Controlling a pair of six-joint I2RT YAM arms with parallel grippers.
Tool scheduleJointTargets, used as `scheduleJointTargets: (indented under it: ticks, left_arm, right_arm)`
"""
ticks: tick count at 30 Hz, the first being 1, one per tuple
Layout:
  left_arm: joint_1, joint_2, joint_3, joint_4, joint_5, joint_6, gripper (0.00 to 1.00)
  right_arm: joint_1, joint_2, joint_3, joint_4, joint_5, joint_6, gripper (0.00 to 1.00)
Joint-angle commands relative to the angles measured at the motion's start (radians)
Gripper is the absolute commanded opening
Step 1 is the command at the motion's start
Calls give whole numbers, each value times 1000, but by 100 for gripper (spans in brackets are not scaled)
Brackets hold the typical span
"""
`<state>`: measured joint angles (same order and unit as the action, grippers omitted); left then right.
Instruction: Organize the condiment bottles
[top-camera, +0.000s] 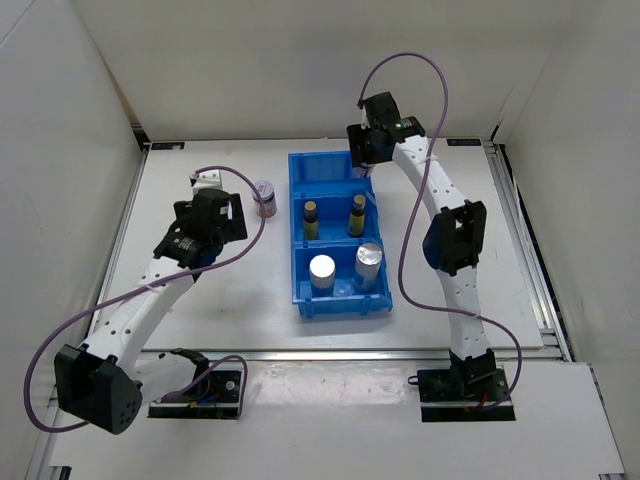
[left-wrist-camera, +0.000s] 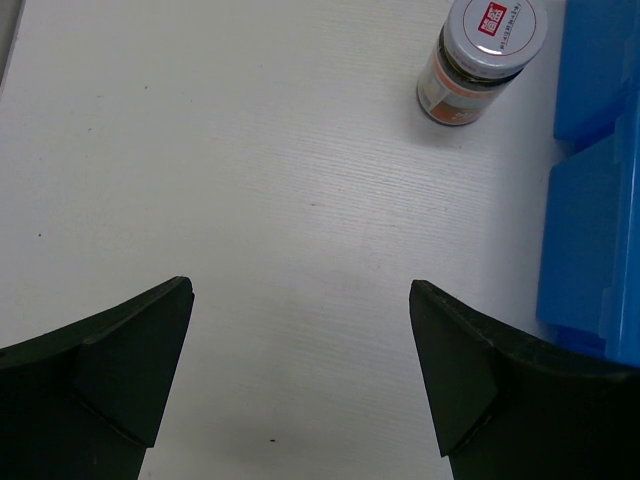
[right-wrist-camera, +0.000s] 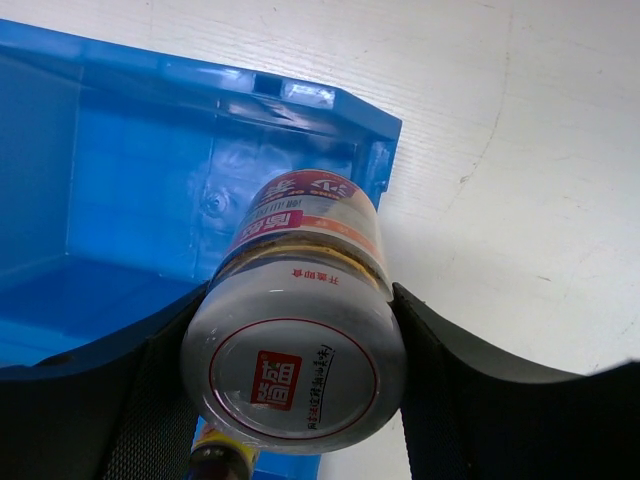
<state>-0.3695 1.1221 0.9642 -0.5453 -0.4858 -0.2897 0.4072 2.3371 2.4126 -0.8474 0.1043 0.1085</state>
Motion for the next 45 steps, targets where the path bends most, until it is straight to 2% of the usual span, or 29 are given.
scheduleJointTargets:
  ticks: [1, 9, 20, 21, 22, 25, 27, 28, 34, 35, 38, 39, 41, 45]
  left_arm:
    - [0, -10, 34, 10, 9, -8, 100]
    - [0, 8, 44, 10, 9, 1, 100]
    - [0, 18, 44, 10, 9, 1, 100]
    - [0, 18, 44, 10, 9, 1, 100]
    - [0, 18, 44, 10, 9, 1, 100]
    - [0, 18, 44, 10, 9, 1, 100]
    - [0, 18, 44, 10, 9, 1, 100]
    - [0, 18, 44, 10, 9, 1, 100]
    - [0, 7, 34, 10, 9, -8, 100]
    - [0, 7, 34, 21, 9, -17, 100]
    - [9, 28, 86, 30, 64, -17, 100]
    - [29, 47, 152, 30, 163, 0, 100]
    - [50, 108, 230, 30, 251, 11, 100]
    - [119, 408, 450, 56, 471, -14, 100]
  right_arm:
    - [-13, 28, 57, 94, -46, -16, 21]
    - [-13, 122, 88, 116, -95, -16, 27]
    - [-13, 149, 59, 116, -156, -26, 39]
    - [-13, 149, 59, 105, -156, -26, 52]
    - [-13, 149, 48, 105, -156, -26, 61]
    - [-4, 116, 23, 105, -117, -26, 83]
    - [7, 79, 14, 105, -77, -26, 94]
    - [7, 52, 14, 105, -48, -11, 100]
    - [7, -111, 54, 61, 81, 19, 100]
    - [7, -213, -31, 83, 131, 19, 100]
    - [7, -434, -192, 140, 132, 19, 100]
    - [7, -482, -276, 140, 120, 19, 100]
    - [7, -614, -366, 120, 85, 33, 100]
    - [28, -814, -601, 88, -5, 72, 100]
